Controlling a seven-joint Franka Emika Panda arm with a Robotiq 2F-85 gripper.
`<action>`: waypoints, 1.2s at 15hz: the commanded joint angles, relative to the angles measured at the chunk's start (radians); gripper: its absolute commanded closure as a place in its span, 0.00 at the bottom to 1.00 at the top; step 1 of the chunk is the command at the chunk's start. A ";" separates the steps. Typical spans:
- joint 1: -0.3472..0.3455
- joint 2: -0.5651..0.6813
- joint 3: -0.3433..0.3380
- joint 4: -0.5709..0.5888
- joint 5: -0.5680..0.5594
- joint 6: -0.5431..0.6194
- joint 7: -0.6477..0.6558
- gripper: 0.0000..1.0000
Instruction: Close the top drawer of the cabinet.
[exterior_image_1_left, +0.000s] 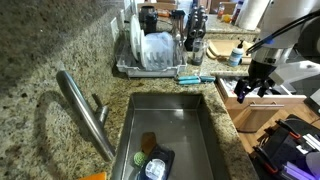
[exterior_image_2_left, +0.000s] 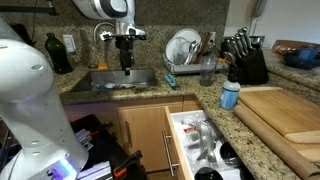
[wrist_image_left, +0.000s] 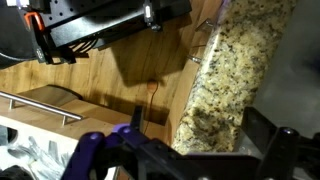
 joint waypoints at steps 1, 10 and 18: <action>-0.057 -0.061 -0.013 -0.109 -0.057 0.075 0.125 0.00; -0.205 -0.067 -0.116 -0.163 -0.209 0.108 0.239 0.00; -0.362 0.078 -0.192 -0.160 -0.303 0.184 0.469 0.00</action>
